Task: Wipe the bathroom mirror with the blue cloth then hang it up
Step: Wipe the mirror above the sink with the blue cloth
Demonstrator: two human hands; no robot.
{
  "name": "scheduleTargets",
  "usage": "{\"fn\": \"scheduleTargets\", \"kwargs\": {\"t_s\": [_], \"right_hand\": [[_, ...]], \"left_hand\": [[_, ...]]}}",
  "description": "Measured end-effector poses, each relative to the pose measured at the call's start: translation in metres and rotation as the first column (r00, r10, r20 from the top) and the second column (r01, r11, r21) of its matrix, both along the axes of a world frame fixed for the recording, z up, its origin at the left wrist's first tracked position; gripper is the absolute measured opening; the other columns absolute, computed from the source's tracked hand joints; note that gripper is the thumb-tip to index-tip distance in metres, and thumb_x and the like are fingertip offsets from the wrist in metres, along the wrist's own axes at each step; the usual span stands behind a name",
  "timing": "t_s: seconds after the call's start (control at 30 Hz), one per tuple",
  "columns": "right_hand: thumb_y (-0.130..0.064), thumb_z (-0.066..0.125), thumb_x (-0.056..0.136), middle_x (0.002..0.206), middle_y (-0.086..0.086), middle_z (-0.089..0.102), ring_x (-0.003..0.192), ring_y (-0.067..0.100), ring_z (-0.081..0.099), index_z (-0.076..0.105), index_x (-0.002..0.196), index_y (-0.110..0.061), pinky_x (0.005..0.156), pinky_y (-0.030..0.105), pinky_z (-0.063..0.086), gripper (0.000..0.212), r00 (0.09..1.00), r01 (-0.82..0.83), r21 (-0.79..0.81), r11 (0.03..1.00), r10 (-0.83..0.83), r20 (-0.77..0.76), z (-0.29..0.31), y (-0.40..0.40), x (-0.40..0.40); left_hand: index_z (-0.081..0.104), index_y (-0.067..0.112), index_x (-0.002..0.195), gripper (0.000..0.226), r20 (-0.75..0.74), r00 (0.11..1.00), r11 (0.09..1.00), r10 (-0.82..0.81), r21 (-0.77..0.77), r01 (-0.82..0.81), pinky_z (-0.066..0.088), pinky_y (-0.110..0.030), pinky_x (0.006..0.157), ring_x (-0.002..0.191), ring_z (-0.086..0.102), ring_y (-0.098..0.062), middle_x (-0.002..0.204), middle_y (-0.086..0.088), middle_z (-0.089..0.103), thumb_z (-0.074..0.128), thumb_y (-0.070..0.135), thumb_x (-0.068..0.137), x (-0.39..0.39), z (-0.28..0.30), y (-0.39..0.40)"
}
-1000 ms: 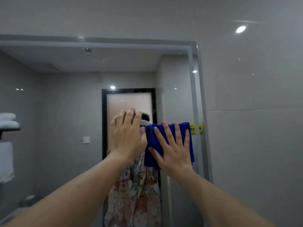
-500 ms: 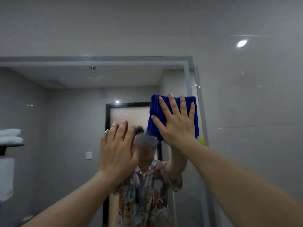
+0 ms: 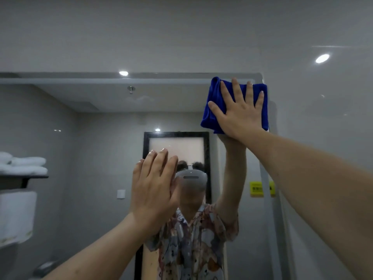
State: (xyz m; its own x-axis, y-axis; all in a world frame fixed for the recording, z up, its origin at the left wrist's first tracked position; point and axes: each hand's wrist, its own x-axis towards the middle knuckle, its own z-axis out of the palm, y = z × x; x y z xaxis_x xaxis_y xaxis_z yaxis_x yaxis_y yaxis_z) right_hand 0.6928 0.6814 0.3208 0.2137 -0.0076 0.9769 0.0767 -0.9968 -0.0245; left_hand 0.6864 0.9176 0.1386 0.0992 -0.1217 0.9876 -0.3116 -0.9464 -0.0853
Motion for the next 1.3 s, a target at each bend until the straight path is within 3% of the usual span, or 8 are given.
{"fn": "scheduleTargets", "kwargs": {"t_s": [0.3,0.7,0.93,1.3], "right_hand": [[-0.082,0.002,0.093,0.175,0.0,-0.01,0.158,0.037,-0.014,-0.009,0.163,-0.04,0.122,0.066,-0.011,0.082,1.0,-0.018,-0.083,0.996,0.018,0.0,-0.027,0.104,0.007],[-0.08,0.005,0.095,0.175,0.001,-0.009,0.158,0.039,-0.014,-0.007,0.165,-0.038,0.122,0.068,-0.009,0.082,1.0,-0.022,-0.088,0.996,0.021,-0.008,-0.021,0.245,0.006],[-0.08,0.005,0.096,0.175,0.002,-0.008,0.158,0.038,-0.013,-0.005,0.165,-0.039,0.122,0.067,-0.011,0.081,0.999,-0.037,-0.128,0.991,0.036,-0.007,-0.036,0.34,0.008],[-0.079,0.01,0.097,0.174,0.001,-0.011,0.158,0.038,-0.015,-0.009,0.164,-0.039,0.122,0.067,-0.01,0.081,0.999,-0.01,-0.028,1.0,0.009,-0.04,-0.039,0.414,0.007]], "left_hand": [[0.044,0.022,0.143,0.054,0.048,0.998,0.999,0.031,-0.04,-0.029,0.032,-0.053,0.114,0.141,0.037,-0.03,0.152,-0.008,0.044,0.052,0.043,0.093,-0.005,-0.003,0.052],[0.057,0.016,0.138,0.06,-0.037,0.994,0.985,0.106,-0.134,-0.11,0.031,-0.051,0.111,0.139,0.041,-0.034,0.15,-0.011,0.049,0.039,0.048,0.09,-0.027,-0.013,0.207],[0.056,0.017,0.138,0.059,-0.031,0.995,0.985,0.094,-0.144,-0.097,0.032,-0.052,0.112,0.14,0.039,-0.033,0.15,-0.01,0.048,0.042,0.047,0.089,-0.027,-0.016,0.285],[0.048,0.024,0.139,0.052,-0.002,0.998,0.989,0.058,-0.136,-0.058,0.027,-0.05,0.115,0.142,0.033,-0.027,0.152,-0.005,0.045,0.046,0.047,0.093,-0.021,-0.012,0.396]]}}
